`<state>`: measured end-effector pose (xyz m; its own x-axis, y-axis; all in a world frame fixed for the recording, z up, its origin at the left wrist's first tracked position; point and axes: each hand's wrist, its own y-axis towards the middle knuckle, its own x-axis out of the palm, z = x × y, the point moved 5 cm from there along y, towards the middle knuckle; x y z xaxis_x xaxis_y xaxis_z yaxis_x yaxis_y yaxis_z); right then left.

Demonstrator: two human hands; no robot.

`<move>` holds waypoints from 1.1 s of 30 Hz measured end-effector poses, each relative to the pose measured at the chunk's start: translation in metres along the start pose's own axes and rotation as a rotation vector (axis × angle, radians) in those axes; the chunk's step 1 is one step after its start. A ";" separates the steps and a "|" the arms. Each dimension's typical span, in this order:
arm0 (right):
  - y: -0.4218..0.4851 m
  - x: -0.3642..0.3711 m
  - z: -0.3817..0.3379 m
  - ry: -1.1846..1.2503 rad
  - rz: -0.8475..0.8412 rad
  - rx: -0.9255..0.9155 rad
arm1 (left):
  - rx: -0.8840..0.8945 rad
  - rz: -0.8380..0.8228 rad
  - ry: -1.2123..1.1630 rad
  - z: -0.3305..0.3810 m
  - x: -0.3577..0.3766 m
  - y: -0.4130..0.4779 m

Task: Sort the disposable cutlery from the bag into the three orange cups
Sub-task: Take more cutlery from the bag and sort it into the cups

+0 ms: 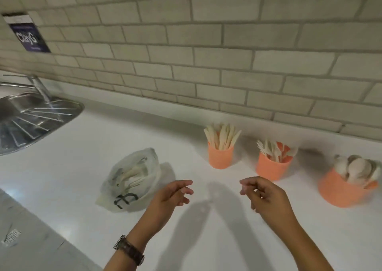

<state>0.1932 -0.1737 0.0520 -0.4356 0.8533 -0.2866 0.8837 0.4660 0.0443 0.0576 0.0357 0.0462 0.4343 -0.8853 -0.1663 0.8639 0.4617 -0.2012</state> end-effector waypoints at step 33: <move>0.070 0.274 -0.058 -0.435 -0.079 -0.135 | 0.123 -0.118 1.189 -0.074 -0.147 0.121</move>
<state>0.1258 0.1059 0.0324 -0.3624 0.6498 -0.6681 0.8079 0.5765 0.1224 0.0798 0.2259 -0.0257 -0.1001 -0.2860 -0.9530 0.9291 0.3160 -0.1924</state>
